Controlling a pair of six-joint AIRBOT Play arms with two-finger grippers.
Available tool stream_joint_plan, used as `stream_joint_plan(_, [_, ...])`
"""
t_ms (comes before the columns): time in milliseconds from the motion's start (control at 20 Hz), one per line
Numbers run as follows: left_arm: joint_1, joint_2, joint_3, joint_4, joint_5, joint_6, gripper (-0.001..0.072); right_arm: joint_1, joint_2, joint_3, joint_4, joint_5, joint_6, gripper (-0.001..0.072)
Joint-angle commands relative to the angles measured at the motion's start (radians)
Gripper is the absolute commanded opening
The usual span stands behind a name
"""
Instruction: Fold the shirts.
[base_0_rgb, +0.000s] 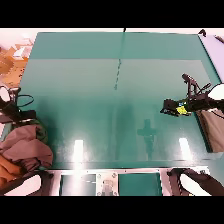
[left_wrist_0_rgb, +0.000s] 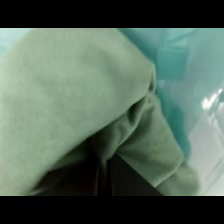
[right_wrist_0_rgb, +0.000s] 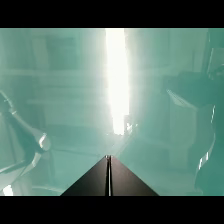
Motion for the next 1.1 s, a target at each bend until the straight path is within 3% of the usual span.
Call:
stream_joint_plan(0, [0.002, -0.007, 0.151, -0.131, 0.036, 0.055, 0.0026, 0.001, 0.001, 0.000, 0.000, 0.000, 0.000, 0.0016])
stream_joint_plan(200, [-0.120, -0.007, 0.498, -0.306, -0.030, 0.129, 0.0025, 0.001, 0.001, 0.000, 0.000, 0.000, 0.000, 0.0016])
stream_joint_plan(350, [-0.293, -0.007, 0.659, -0.330, -0.054, 0.131, 0.0025, 0.001, 0.001, 0.000, 0.000, 0.000, 0.000, 0.0016])
stream_joint_plan(600, [-0.578, -0.042, 0.697, -0.389, 0.010, 0.154, 0.0026, 0.001, 0.001, 0.000, 0.000, 0.000, 0.000, 0.0016])
stream_joint_plan(850, [-0.720, -0.238, 0.698, -0.473, 0.093, 0.154, 0.0032, 0.001, 0.001, 0.000, 0.000, 0.000, 0.000, 0.0016])
stream_joint_plan(950, [-0.702, -0.284, 0.698, -0.470, 0.106, 0.132, 0.0696, 0.001, 0.001, 0.000, 0.000, 0.000, 0.000, 0.0017])
stream_joint_plan(1050, [-0.624, -0.281, 0.708, -0.465, 0.058, 0.106, 0.0679, 0.001, 0.001, 0.000, 0.000, 0.000, 0.000, 0.0016])
